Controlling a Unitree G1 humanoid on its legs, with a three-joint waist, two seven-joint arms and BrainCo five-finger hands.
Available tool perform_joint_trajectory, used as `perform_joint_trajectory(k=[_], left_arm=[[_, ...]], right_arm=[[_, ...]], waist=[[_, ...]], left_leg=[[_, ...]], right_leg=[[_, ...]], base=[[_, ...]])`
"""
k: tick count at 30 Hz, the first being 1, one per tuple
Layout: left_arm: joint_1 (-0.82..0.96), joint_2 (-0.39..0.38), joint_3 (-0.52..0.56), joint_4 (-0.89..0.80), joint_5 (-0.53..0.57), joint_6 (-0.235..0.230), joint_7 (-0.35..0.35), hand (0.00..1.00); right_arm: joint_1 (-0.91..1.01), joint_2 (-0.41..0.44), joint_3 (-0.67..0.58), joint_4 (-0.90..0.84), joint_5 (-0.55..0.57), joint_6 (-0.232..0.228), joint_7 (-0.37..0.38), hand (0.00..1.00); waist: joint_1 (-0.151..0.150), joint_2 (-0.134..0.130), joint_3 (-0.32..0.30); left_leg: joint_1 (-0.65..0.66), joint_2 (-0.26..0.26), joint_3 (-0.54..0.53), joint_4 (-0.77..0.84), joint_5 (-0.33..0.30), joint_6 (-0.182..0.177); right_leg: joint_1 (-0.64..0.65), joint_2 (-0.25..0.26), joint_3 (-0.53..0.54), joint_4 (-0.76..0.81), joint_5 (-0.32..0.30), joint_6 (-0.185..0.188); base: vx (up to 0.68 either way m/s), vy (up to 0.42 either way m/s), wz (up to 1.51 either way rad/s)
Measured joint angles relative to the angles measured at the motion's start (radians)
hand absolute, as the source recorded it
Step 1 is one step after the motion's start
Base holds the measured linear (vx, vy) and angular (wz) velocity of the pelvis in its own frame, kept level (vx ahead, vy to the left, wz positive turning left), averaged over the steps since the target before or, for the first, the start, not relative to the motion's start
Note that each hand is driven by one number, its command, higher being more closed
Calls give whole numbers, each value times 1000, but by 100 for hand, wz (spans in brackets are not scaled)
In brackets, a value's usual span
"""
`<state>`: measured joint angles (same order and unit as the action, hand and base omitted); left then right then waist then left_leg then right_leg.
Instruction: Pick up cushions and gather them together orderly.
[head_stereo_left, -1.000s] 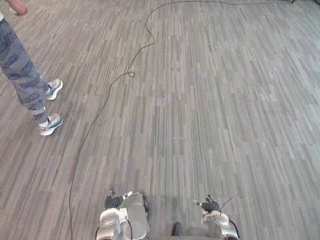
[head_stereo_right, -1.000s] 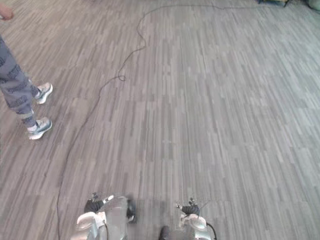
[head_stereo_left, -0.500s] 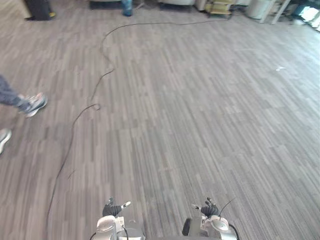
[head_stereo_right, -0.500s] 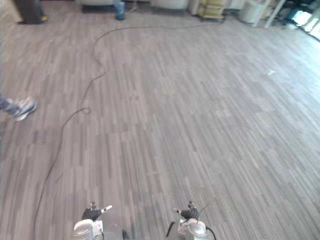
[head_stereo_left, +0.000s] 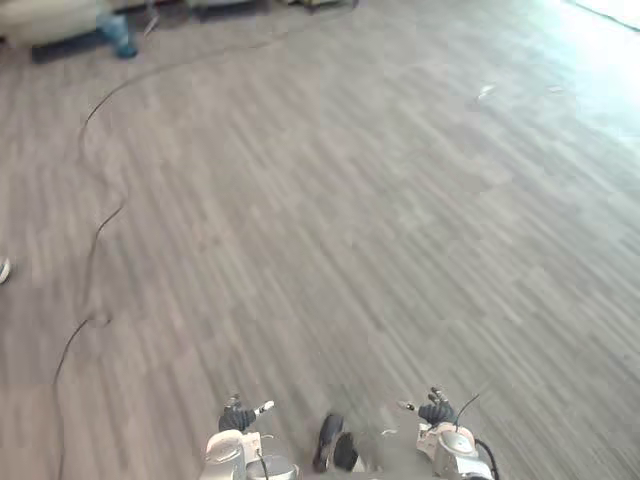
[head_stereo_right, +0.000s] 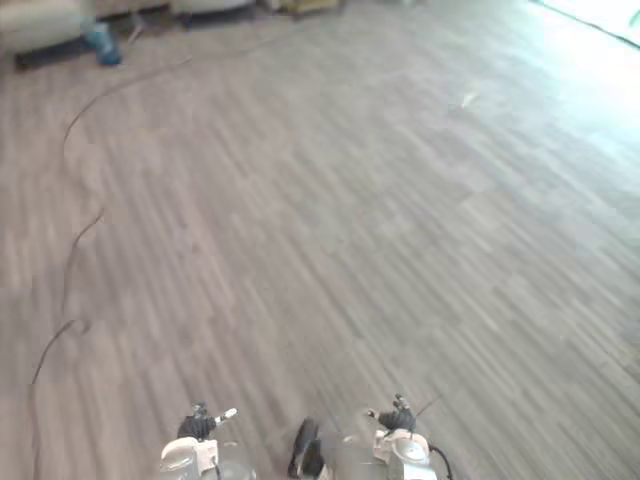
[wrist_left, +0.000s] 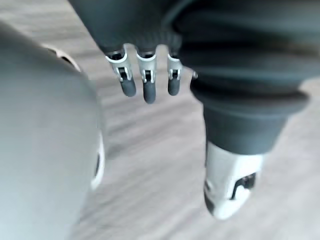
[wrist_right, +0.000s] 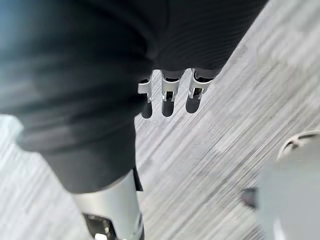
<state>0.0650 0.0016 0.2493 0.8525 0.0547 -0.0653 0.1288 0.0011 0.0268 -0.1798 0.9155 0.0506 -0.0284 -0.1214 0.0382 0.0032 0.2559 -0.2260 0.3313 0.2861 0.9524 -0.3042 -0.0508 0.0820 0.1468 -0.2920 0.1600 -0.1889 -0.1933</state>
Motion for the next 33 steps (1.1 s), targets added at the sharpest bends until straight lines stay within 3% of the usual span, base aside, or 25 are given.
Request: perform_joint_trajectory(k=[2,4,6,7,8,9,10,12,13,14,16,17,18,19,20,21,22,23,24,25,26,27,28,31,33], left_arm=[[8,-18,13,-33,-27,-14,2,0],[12,-38,35,-38,-56,-18,4,0],[19,-37,36,-46,-61,-18,3,0],[23,-30,37,-42,-60,-18,3,0],[23,-15,37,-34,-59,-17,3,0],[22,-10,36,-30,-59,-17,3,0],[12,5,32,-13,-58,-14,5,0],[3,26,2,42,-56,-3,6,0],[3,28,-3,53,-56,-4,5,0],[-1,30,-15,73,-56,-5,5,0],[-10,37,-38,98,-55,-4,3,0],[-17,43,-57,119,-54,-2,3,0],[-18,50,-73,132,-46,1,3,0],[-17,52,-75,135,-45,2,3,0],[-13,61,-74,141,-37,4,3,0],[-5,63,-74,141,-35,4,3,0],[-2,52,-70,142,-28,4,2,0],[-2,38,-68,141,-16,4,2,0],[-3,34,-68,138,-15,4,2,0],[-3,18,-56,125,-16,3,2,0],[-3,-6,-27,101,-18,2,0,0],[-3,-12,-17,94,-17,2,0,0],[-4,-10,0,75,-18,-3,0,0],[-4,16,-3,30,-21,-22,1,0],[-3,4,11,-3,-32,-29,0,0]], right_arm=[[2,12,2,3,0,1,-2,0],[-2,25,0,7,0,3,-6,0],[6,43,9,7,-3,4,-7,0],[27,43,42,5,-10,3,-4,0],[26,44,47,0,-12,0,-2,0],[26,44,45,-1,-12,-2,-3,0],[33,43,35,-1,-13,-2,-3,0],[44,37,30,-30,-15,-5,0,0],[42,34,35,-30,-15,-10,4,0],[38,33,41,-28,-25,-18,8,0],[24,29,40,-26,-38,-26,14,0],[9,19,41,-22,-46,-25,18,0],[-9,7,42,-10,-50,-23,24,0],[-12,5,42,-5,-50,-23,24,0],[-27,-2,40,15,-51,-21,24,0],[-25,-2,38,15,-51,-21,24,0],[-25,-9,25,9,-52,-21,25,0],[-25,-25,22,4,-53,-21,28,0],[-25,-28,21,4,-53,-21,30,0],[-25,-30,19,-3,-53,-20,31,0],[-30,-35,26,-5,-52,-16,28,0],[-33,-33,28,-3,-52,-15,27,0],[-38,-19,28,4,-51,-7,22,0],[-27,8,32,19,-50,1,21,0],[-22,15,32,25,-49,4,19,0]], waist=[[27,-3,0],[47,5,-4],[68,-7,-15],[76,-28,-45],[77,-50,-52],[75,-59,-49],[66,-70,-38],[37,-63,-34],[27,-62,-34],[15,-54,-33],[7,-47,-33],[0,-44,-30],[-9,-43,-25],[-11,-43,-25],[-22,-59,-20],[-23,-65,-21],[-37,-57,-20],[-38,-28,-27],[-37,-15,-27],[-38,14,-24],[-29,45,-12],[-27,48,-7],[-20,43,11],[4,-5,22],[27,-7,22]], left_leg=[[-87,-84,-97,-262,10,-10],[-119,-172,-248,-546,100,-47],[-98,-176,-244,-541,192,-51],[-81,-170,-184,-488,187,-30],[-51,-159,-116,-460,131,-16],[-22,-157,-89,-456,106,-10],[56,-170,-45,-465,58,1],[209,-185,-12,-521,5,18],[246,-185,-5,-550,2,22],[330,-183,13,-631,4,19],[415,-180,48,-732,11,8],[468,-181,81,-795,15,2],[513,-189,99,-839,16,0],[521,-193,103,-846,16,-1],[584,-224,115,-874,16,-2],[604,-234,114,-876,17,-2],[649,-233,104,-856,24,-28],[620,-178,78,-708,41,-60],[589,-152,63,-626,54,-77],[473,-79,-2,-335,148,-83],[345,-19,-54,-35,192,-88],[311,-7,-59,39,185,-90],[221,4,-79,201,135,-91],[41,-58,-79,128,52,-24],[-51,-105,-82,-85,31,-2]], right_leg=[[53,-4,99,-25,-15,26],[105,-18,225,-21,-73,66],[127,-41,318,14,-122,97],[107,-68,354,106,-159,149],[11,-107,318,316,-162,197],[-42,-135,284,443,-141,235],[-138,-207,206,682,-78,291],[-198,-294,73,829,-100,253],[-206,-304,36,818,-113,239],[-240,-311,-35,751,-133,210],[-318,-299,-102,586,-132,200],[-377,-279,-134,409,-78,201],[-411,-252,-150,224,18,199],[-417,-248,-149,192,36,196],[-429,-235,-139,62,130,180],[-428,-235,-136,53,136,164],[-430,-234,-105,123,232,63],[-426,-223,-123,205,195,51],[-415,-210,-125,212,172,51],[-371,-170,-121,205,127,49],[-312,-116,-87,184,94,36],[-288,-101,-75,179,82,32],[-194,-73,-33,153,44,28],[-1,-74,67,44,3,50],[71,-89,121,-3,-8,74]], base=[[497,139,-121],[609,311,-170],[625,347,-168],[710,356,-176],[692,357,-169],[624,376,-126],[570,374,-87],[611,299,-50],[543,144,-19],[531,124,-22],[518,104,-33],[532,53,-33],[548,33,-27],[577,-2,-18],[487,-26,-9],[664,-72,-6],[848,-172,-4],[712,-155,-7],[700,-185,-16],[706,-111,-47],[706,-111,-59],[825,-33,-92],[634,1,-84],[637,19,-81],[577,118,-85]])
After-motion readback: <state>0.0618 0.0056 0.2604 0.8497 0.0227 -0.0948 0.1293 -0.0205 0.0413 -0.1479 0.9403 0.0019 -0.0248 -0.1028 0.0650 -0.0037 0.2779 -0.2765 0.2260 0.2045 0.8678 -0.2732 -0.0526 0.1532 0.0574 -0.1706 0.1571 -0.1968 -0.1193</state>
